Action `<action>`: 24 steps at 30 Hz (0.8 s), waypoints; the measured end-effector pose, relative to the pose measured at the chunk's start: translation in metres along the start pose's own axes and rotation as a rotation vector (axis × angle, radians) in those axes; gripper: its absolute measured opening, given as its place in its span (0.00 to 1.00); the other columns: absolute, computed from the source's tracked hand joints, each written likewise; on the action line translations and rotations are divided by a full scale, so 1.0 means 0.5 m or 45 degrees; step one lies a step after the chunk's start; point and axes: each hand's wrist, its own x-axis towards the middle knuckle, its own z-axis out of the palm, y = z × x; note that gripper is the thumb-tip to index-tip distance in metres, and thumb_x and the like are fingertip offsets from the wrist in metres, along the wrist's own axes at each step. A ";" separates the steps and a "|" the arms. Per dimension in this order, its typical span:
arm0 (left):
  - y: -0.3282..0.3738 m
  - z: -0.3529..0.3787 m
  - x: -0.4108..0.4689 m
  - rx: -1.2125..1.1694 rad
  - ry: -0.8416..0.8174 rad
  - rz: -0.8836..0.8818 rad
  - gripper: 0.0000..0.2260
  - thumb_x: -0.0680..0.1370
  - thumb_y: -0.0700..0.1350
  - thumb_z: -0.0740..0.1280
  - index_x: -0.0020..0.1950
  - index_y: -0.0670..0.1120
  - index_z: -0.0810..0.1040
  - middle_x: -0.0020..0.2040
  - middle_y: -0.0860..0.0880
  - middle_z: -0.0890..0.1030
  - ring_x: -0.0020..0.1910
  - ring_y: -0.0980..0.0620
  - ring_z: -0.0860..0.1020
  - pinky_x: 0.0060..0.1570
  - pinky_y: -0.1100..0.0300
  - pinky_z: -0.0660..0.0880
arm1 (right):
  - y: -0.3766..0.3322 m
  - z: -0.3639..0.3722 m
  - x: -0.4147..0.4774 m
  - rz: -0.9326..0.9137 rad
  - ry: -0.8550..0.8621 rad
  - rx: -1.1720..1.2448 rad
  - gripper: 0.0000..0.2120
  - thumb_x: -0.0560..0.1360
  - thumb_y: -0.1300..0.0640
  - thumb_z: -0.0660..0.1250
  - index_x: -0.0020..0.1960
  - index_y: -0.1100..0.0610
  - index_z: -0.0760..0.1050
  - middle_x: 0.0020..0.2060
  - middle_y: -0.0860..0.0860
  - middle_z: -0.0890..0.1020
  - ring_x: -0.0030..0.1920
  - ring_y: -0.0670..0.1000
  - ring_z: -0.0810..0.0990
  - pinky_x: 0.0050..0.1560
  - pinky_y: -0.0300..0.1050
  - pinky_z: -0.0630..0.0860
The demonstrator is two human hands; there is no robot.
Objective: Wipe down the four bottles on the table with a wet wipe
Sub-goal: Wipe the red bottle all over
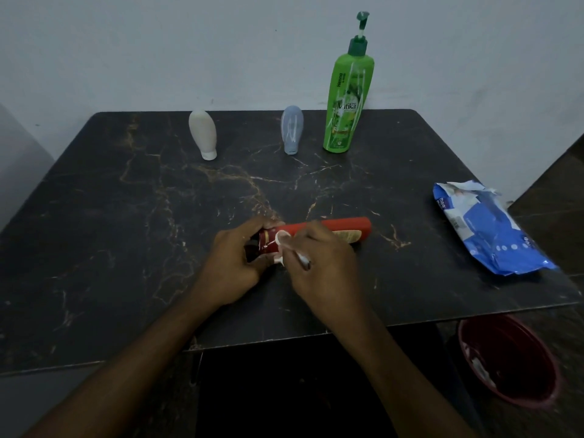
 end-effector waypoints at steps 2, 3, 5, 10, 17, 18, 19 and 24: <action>0.000 0.001 0.001 -0.005 0.004 0.007 0.18 0.73 0.40 0.78 0.62 0.46 0.81 0.53 0.55 0.85 0.51 0.59 0.84 0.51 0.69 0.77 | 0.008 0.005 -0.014 -0.016 0.034 0.014 0.07 0.77 0.60 0.70 0.53 0.58 0.84 0.42 0.48 0.79 0.38 0.47 0.79 0.39 0.48 0.77; 0.000 0.001 0.001 0.000 0.003 0.007 0.19 0.73 0.40 0.78 0.62 0.46 0.81 0.53 0.55 0.85 0.52 0.59 0.84 0.52 0.69 0.77 | 0.010 0.006 -0.017 -0.037 0.064 0.007 0.07 0.76 0.61 0.70 0.52 0.59 0.84 0.42 0.48 0.79 0.38 0.47 0.79 0.39 0.47 0.77; 0.001 -0.001 0.002 0.013 -0.006 0.000 0.19 0.73 0.40 0.78 0.63 0.47 0.81 0.54 0.56 0.85 0.53 0.60 0.83 0.52 0.69 0.77 | 0.011 0.006 -0.012 -0.079 0.130 -0.031 0.06 0.76 0.62 0.71 0.52 0.60 0.84 0.42 0.49 0.79 0.38 0.46 0.78 0.38 0.46 0.77; 0.002 0.000 0.002 0.037 -0.006 -0.014 0.19 0.73 0.38 0.78 0.61 0.50 0.80 0.52 0.59 0.84 0.52 0.62 0.82 0.49 0.74 0.75 | 0.005 -0.007 0.010 -0.040 0.154 -0.077 0.06 0.76 0.61 0.70 0.52 0.57 0.83 0.44 0.49 0.80 0.41 0.43 0.77 0.40 0.38 0.75; -0.007 -0.001 -0.001 0.115 -0.041 -0.012 0.19 0.74 0.41 0.77 0.62 0.53 0.77 0.62 0.55 0.81 0.59 0.58 0.79 0.55 0.71 0.74 | 0.081 -0.074 0.000 0.250 0.249 -0.040 0.07 0.76 0.59 0.71 0.54 0.54 0.83 0.47 0.47 0.82 0.44 0.38 0.80 0.46 0.28 0.75; -0.008 0.000 -0.001 0.124 -0.045 -0.003 0.19 0.74 0.41 0.77 0.62 0.53 0.77 0.63 0.55 0.80 0.60 0.58 0.79 0.56 0.69 0.74 | 0.092 -0.089 -0.001 0.330 0.264 -0.008 0.06 0.77 0.57 0.71 0.53 0.52 0.82 0.46 0.45 0.82 0.45 0.36 0.80 0.45 0.27 0.74; -0.009 0.001 -0.001 0.132 -0.048 0.008 0.19 0.75 0.41 0.77 0.62 0.54 0.76 0.64 0.55 0.80 0.61 0.57 0.79 0.57 0.66 0.75 | 0.102 -0.102 -0.002 0.420 0.273 0.020 0.05 0.77 0.56 0.71 0.52 0.50 0.81 0.44 0.43 0.81 0.45 0.35 0.79 0.45 0.26 0.73; -0.011 0.006 0.000 0.194 -0.027 0.050 0.18 0.74 0.39 0.77 0.61 0.50 0.77 0.62 0.55 0.81 0.59 0.59 0.79 0.57 0.66 0.74 | 0.118 -0.110 -0.006 0.660 0.324 0.062 0.05 0.77 0.51 0.70 0.53 0.47 0.81 0.45 0.41 0.81 0.45 0.34 0.79 0.46 0.31 0.77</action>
